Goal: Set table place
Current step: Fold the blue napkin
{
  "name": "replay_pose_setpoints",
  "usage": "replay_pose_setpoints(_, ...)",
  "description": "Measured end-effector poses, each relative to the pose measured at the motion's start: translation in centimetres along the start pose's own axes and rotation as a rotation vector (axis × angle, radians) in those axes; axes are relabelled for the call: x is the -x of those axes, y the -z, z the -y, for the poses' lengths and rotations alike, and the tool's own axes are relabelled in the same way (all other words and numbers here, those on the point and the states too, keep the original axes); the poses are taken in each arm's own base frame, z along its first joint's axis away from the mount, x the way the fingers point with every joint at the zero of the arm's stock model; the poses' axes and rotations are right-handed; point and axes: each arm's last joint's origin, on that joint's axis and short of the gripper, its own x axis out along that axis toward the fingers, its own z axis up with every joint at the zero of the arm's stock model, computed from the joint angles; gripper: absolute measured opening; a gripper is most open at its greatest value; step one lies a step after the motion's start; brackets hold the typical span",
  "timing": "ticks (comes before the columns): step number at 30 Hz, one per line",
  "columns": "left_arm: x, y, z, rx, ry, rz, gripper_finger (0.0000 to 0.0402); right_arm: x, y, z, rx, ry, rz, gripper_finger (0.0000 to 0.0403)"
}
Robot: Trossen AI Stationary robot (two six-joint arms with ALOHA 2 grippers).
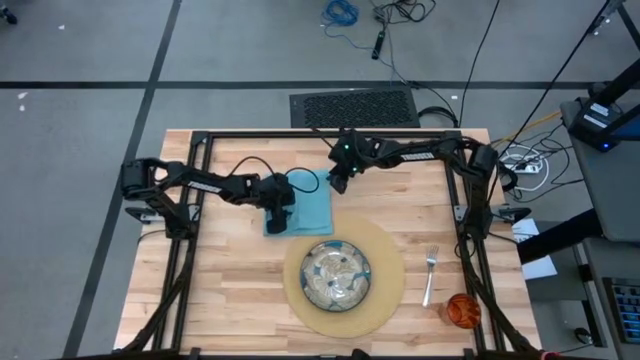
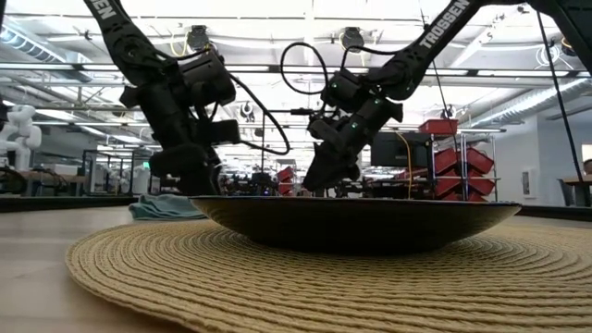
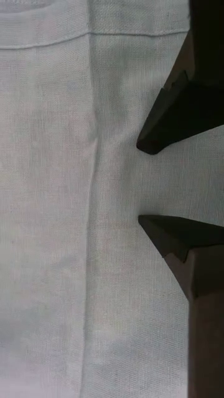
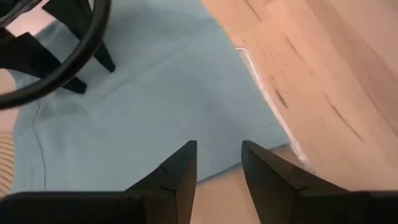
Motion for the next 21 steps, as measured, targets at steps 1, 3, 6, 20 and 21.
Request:
replay_pose_setpoints(1,0.0,0.0,0.1,-0.004,0.004,-0.004,0.0178,-0.1,0.0,-0.2,-0.005,-0.001,-0.001,0.0118)
replay_pose_setpoints(3,0.0,0.1,0.3,-0.009,0.009,-0.011,0.0178,-0.2,0.1,-0.6,-0.011,0.000,-0.004,0.0118)
replay_pose_setpoints(6,0.0,0.1,0.6,-0.017,0.014,-0.015,0.0178,-0.3,0.2,-0.9,-0.008,0.044,-0.012,0.0118)
replay_pose_setpoints(20,-0.1,0.1,1.1,-0.008,0.024,-0.026,0.0178,-2.3,1.6,0.7,-0.054,0.015,-0.069,0.0118)
replay_pose_setpoints(21,-0.1,0.2,1.1,-0.007,0.024,-0.026,0.0178,-2.6,1.7,0.9,-0.058,-0.006,-0.072,0.0118)
